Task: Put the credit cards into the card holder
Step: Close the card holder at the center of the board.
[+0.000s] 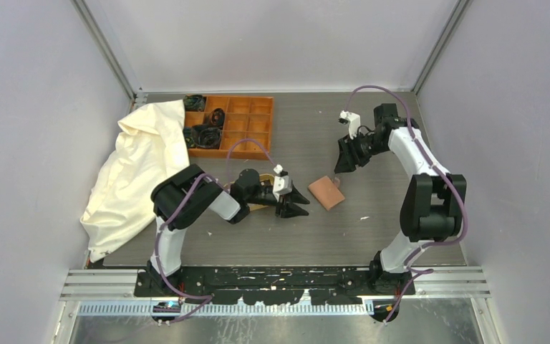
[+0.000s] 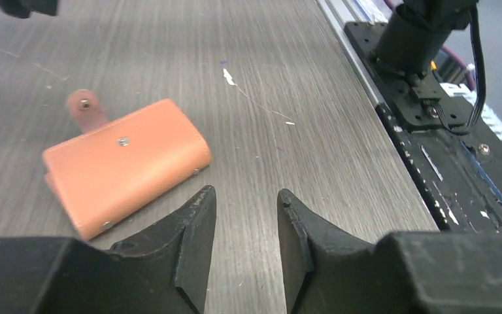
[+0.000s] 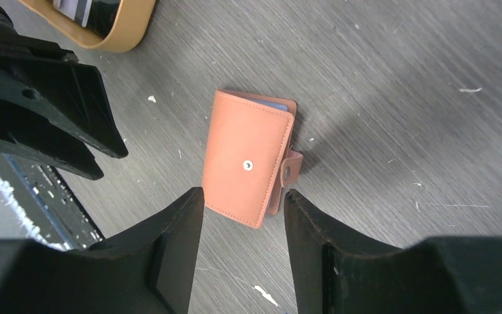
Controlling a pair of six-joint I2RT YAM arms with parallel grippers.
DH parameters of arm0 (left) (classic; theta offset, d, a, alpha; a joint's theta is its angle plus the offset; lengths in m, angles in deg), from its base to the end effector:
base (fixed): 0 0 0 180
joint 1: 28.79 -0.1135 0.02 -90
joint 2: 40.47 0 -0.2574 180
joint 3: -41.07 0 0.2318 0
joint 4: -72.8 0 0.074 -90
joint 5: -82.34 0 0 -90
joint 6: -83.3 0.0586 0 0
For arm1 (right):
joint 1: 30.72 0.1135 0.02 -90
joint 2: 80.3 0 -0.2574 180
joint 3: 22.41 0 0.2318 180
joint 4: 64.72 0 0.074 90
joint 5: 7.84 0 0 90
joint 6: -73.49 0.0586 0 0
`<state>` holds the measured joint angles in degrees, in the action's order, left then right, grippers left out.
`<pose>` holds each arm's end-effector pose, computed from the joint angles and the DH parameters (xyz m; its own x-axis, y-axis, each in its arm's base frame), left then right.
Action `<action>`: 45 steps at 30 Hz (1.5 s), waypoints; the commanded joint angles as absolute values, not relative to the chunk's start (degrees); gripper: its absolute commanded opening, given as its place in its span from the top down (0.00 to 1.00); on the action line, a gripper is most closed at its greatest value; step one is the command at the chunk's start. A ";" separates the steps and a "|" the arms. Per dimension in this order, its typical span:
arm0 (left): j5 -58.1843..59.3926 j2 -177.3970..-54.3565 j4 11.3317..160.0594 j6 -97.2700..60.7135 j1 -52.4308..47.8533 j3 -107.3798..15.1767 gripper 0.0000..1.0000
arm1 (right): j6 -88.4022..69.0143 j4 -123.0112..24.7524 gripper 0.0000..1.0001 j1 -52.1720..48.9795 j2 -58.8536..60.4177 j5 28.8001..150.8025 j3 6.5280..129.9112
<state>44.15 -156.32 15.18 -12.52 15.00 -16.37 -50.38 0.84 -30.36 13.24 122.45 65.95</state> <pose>0.2308 -0.2851 0.1462 -0.1108 0.0194 -0.9937 0.9890 -0.0961 -0.1122 0.3057 0.0398 0.2374 -0.6623 -0.4293 -0.6141 -0.7072 0.6289 0.3230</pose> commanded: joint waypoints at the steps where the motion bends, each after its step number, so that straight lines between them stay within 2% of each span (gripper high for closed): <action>1: 44.70 -155.65 21.99 1.93 16.50 -20.22 0.59 | -56.49 10.11 0.46 -32.03 16.46 128.36 69.36; 5: 42.54 -153.75 39.82 8.46 18.28 -25.42 0.59 | -52.57 5.01 0.46 -32.04 16.94 119.59 67.60; 8: 37.78 -152.61 54.14 9.77 19.47 -29.64 0.61 | -49.98 5.60 0.56 -32.04 19.18 113.79 68.23; 13: 31.45 -150.91 45.99 1.24 19.65 -24.13 0.65 | -48.76 5.53 0.66 -31.48 20.41 113.44 66.25; 16: 27.76 -148.09 50.68 -0.56 20.21 -24.60 0.66 | -50.00 5.46 0.67 -31.13 18.43 115.24 65.12; 20: 22.65 -144.53 54.79 -0.46 20.75 -23.53 0.67 | -51.20 0.39 0.67 -30.72 10.30 115.92 61.22; 23: 21.06 -143.12 59.06 -3.46 19.33 -25.08 0.63 | -50.05 -5.60 0.67 -30.72 2.41 116.08 57.66; 24: 20.96 -142.80 61.27 -4.39 18.83 -26.36 0.61 | -49.33 -8.31 0.65 -30.72 -0.76 115.30 56.27; 25: 20.87 -142.56 63.44 -5.36 18.36 -27.50 0.60 | -49.07 -11.45 0.58 -30.72 -3.65 114.87 54.68; 28: 19.31 -141.93 67.65 -7.18 17.69 -30.48 0.55 | -47.11 -18.22 0.19 -30.72 -10.34 116.17 49.48; 30: 17.30 -141.91 70.95 -9.57 17.21 -32.86 0.53 | -42.34 -20.75 0.11 -30.72 -12.14 119.38 47.55; 33: 15.60 -142.19 75.59 -12.05 15.86 -36.98 0.47 | -43.17 -12.37 0.17 -30.72 -9.88 124.37 51.67; 36: 15.71 -143.49 77.71 -14.85 14.04 -39.53 0.48 | -47.64 -6.21 0.35 -30.72 -7.58 124.68 52.97; 40: 12.17 -146.64 84.22 -18.30 12.90 -44.72 0.57 | -58.04 -5.51 0.50 -30.72 -9.50 120.12 47.86; 43: 7.87 -149.51 92.24 -18.15 12.90 -49.88 0.67 | -67.42 -2.88 0.74 -30.72 -9.29 120.35 45.50; 45: 5.45 -151.59 96.21 -17.37 12.92 -52.89 0.73 | -76.14 1.81 0.82 -30.72 -7.83 120.89 45.05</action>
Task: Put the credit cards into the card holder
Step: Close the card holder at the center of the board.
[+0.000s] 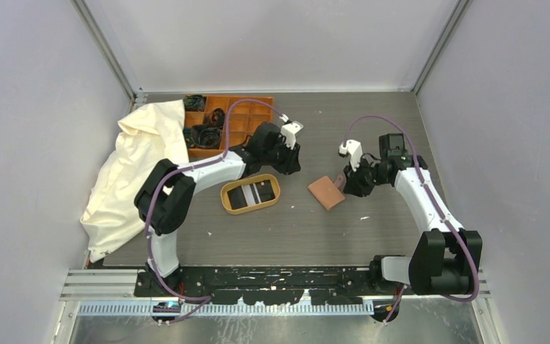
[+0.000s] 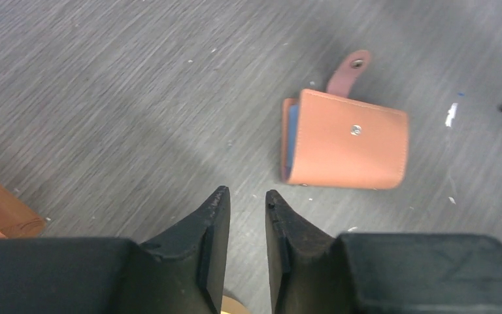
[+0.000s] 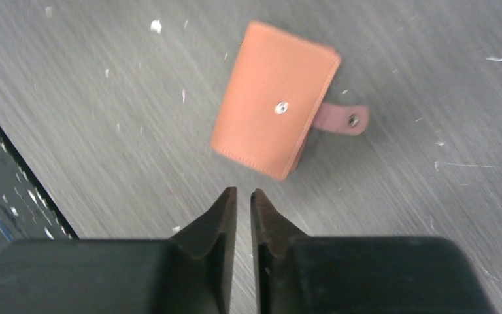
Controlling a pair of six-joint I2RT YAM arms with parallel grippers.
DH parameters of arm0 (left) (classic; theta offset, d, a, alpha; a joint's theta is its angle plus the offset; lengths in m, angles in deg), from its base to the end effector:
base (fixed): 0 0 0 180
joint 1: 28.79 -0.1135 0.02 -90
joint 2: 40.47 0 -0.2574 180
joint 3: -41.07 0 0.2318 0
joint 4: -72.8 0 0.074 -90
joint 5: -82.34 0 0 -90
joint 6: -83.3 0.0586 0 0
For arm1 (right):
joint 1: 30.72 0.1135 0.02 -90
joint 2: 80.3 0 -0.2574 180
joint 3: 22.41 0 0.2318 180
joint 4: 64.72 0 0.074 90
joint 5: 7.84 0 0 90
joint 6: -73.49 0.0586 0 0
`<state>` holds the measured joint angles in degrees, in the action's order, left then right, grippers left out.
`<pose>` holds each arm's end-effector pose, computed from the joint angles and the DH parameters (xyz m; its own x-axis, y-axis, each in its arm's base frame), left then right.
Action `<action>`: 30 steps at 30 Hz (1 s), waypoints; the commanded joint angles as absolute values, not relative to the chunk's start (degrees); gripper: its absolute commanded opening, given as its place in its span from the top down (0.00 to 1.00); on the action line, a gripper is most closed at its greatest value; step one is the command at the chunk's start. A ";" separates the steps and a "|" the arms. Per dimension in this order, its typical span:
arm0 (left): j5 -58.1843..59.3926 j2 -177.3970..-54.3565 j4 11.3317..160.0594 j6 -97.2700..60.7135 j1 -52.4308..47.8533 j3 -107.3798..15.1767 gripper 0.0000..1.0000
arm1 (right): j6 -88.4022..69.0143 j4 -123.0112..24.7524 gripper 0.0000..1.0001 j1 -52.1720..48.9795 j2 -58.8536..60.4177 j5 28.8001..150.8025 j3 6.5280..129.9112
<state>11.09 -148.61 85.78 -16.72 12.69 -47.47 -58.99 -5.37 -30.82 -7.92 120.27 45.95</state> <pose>0.3079 -0.2974 0.2106 -0.5417 0.2590 -0.7997 0.7473 0.5840 -0.3171 0.2272 0.0358 0.2352 -0.4734 -0.5305 -0.7032 -0.8067 0.5817 0.1042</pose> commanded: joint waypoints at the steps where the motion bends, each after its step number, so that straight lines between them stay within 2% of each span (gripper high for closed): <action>1: 4.43 -152.68 98.08 -17.01 12.98 -54.33 0.76 | -79.47 3.61 0.84 -29.16 -6.99 119.47 44.93; 8: 3.02 -161.12 107.62 -14.95 13.46 -64.93 0.81 | -85.66 0.81 0.85 -19.19 -1.57 107.52 41.02; 14: 5.59 -165.35 109.68 -14.97 14.85 -68.59 0.81 | -80.52 -8.62 0.87 -14.04 0.91 99.93 39.15; 23: 10.11 -166.77 108.19 -16.01 17.10 -68.96 0.81 | -69.49 -22.20 0.87 -14.03 3.20 94.97 40.77; 30: 12.08 -163.27 100.38 -20.05 19.24 -61.52 0.82 | -63.63 -21.45 0.87 -19.40 1.19 100.98 42.75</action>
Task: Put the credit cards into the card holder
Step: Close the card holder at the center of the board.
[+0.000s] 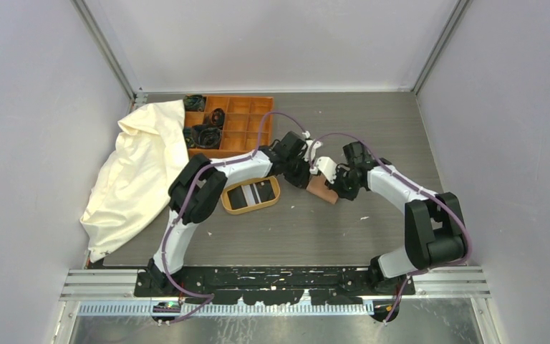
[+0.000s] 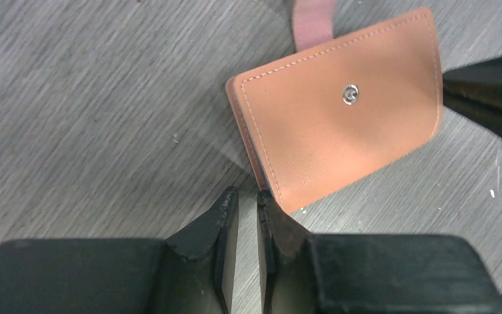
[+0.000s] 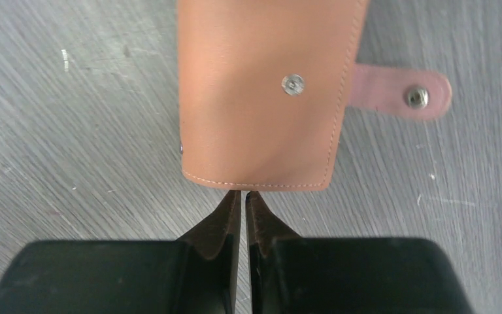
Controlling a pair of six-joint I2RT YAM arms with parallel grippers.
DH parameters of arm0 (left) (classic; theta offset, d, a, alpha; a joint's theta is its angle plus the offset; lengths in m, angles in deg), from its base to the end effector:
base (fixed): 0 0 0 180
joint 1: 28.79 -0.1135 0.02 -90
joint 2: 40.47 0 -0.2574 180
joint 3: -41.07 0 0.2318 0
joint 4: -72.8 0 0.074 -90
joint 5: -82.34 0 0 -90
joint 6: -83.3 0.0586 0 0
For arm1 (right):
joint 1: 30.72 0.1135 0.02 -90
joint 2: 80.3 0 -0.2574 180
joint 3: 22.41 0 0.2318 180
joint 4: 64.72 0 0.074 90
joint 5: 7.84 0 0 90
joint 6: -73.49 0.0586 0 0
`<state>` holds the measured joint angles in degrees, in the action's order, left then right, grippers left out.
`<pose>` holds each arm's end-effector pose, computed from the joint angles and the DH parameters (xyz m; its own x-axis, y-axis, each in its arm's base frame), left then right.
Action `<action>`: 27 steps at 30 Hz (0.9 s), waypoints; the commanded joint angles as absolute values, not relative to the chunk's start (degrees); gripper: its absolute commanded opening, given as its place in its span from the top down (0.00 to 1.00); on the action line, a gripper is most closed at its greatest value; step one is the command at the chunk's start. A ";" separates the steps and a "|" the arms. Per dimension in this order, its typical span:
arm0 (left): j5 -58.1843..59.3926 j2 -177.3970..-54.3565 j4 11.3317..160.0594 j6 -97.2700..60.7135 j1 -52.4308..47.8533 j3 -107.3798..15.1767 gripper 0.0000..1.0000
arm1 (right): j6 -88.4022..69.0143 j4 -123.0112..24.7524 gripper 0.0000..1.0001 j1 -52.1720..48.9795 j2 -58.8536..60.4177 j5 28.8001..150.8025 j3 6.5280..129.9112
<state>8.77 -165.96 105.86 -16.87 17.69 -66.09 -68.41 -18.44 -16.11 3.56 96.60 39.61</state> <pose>0.3121 -0.3528 0.1484 -0.6739 0.4637 -0.5752 0.7092 0.6242 -0.3277 0.2444 0.0788 0.1619 -0.2911 -0.8634 -0.4120 -0.9128 0.3796 -0.1505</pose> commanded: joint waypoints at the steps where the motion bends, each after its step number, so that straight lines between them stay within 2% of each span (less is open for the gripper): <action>1: 12.38 -162.51 98.61 -21.02 19.43 -59.76 0.82 | -63.47 -20.38 0.87 -21.27 0.11 103.89 43.03; 3: 12.19 -160.84 95.55 -22.30 19.60 -56.76 0.81 | -63.63 -18.06 0.83 -26.80 -2.31 109.97 43.80; 4: 11.24 -160.04 94.31 -22.70 19.57 -55.37 0.81 | -64.44 -16.62 0.78 -29.19 -3.41 113.63 44.35; 6: 8.62 -157.76 93.21 -22.93 19.52 -52.93 0.79 | -66.76 -13.71 0.61 -33.78 -5.06 121.45 45.35; 9: 4.67 -152.49 90.91 -22.79 19.39 -48.75 0.74 | -71.23 -10.28 0.30 -35.09 -4.66 129.47 48.07; 11: 2.98 -149.02 88.45 -21.59 19.14 -45.40 0.70 | -71.35 -8.69 0.21 -35.12 -0.89 132.62 52.04; 14: 2.70 -144.06 84.00 -17.58 18.79 -41.74 0.66 | -73.94 1.79 0.20 -35.12 9.64 135.53 64.35; 16: 4.79 -141.53 79.99 -13.96 18.57 -40.00 0.63 | -79.85 16.52 0.26 -35.12 19.93 136.34 74.55; 19: 12.33 -140.44 73.14 -10.46 16.78 -38.42 0.60 | -81.94 26.14 0.34 -35.12 30.14 136.56 86.11; 23: 22.69 -143.15 66.71 -13.01 12.36 -38.44 0.59 | -79.59 25.55 0.34 -34.83 35.58 133.50 90.43; 27: 27.24 -145.18 61.65 -13.48 11.91 -36.90 0.62 | -77.19 23.11 0.33 -34.29 37.95 128.94 92.11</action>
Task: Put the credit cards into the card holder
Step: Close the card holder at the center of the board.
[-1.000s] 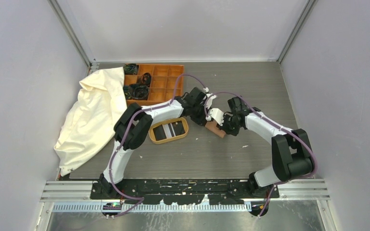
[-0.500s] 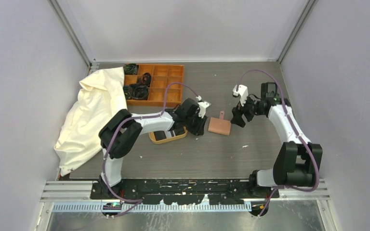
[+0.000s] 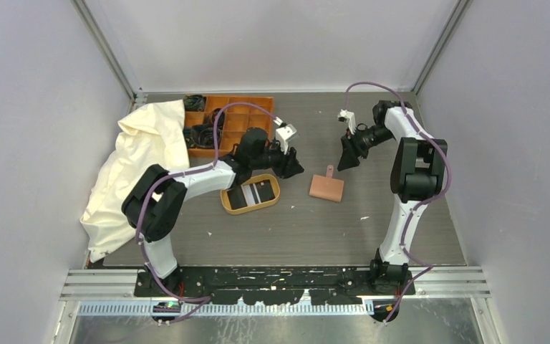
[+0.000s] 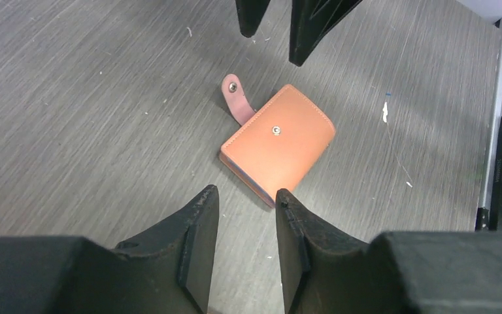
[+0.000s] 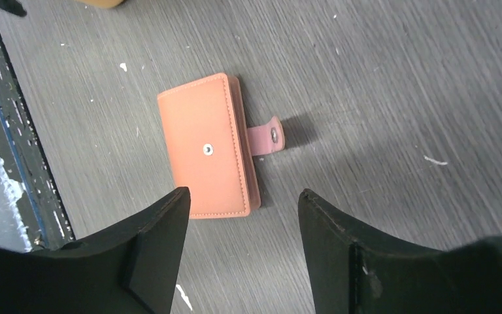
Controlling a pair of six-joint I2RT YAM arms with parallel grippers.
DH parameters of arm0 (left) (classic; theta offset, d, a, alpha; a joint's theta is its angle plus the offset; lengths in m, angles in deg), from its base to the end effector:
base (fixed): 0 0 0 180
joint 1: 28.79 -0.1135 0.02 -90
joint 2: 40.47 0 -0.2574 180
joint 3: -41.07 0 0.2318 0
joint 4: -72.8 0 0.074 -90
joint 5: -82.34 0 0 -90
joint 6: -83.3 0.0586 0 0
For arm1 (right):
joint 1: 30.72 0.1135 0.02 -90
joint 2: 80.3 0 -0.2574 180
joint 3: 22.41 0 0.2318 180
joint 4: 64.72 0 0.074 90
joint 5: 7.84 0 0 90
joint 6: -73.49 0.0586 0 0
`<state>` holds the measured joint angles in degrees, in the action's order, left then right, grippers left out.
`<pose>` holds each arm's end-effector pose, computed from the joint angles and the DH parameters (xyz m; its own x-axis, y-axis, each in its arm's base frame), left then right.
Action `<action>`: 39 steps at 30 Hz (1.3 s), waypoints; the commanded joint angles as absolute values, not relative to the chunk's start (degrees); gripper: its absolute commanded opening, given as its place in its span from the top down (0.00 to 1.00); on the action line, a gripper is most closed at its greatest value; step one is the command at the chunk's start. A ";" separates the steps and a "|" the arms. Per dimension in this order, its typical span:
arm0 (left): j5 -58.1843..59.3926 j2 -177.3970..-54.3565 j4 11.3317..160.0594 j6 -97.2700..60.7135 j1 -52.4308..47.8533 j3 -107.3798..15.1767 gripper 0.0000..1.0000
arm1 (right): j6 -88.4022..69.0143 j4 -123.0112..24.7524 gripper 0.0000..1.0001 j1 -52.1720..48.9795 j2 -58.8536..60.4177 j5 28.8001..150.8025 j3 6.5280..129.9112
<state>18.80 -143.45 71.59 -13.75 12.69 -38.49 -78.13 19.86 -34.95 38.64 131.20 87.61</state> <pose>0.2881 -0.2895 0.2244 -0.3918 0.1997 -0.8981 0.8604 0.4252 -0.2808 0.3690 0.0171 0.1906 -0.5561 -0.5372 -0.6342 -0.8309 0.3739 0.4120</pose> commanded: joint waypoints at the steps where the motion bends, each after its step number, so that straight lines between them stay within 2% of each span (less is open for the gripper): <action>1: 28.30 -145.61 59.83 -14.06 11.98 -36.38 0.63 | -77.05 23.37 0.33 -33.98 38.68 128.18 93.06; 5: 30.51 -146.93 56.08 -15.22 12.66 -35.20 0.64 | -76.94 23.97 0.36 -32.00 41.67 125.97 96.01; 13: 31.73 -148.10 54.59 -15.91 12.88 -34.63 0.66 | -76.72 24.94 0.48 -30.72 46.22 122.18 100.18; 39: 32.04 -149.89 55.90 -15.40 12.90 -35.30 0.69 | -81.01 30.09 0.70 -27.34 51.27 122.43 105.42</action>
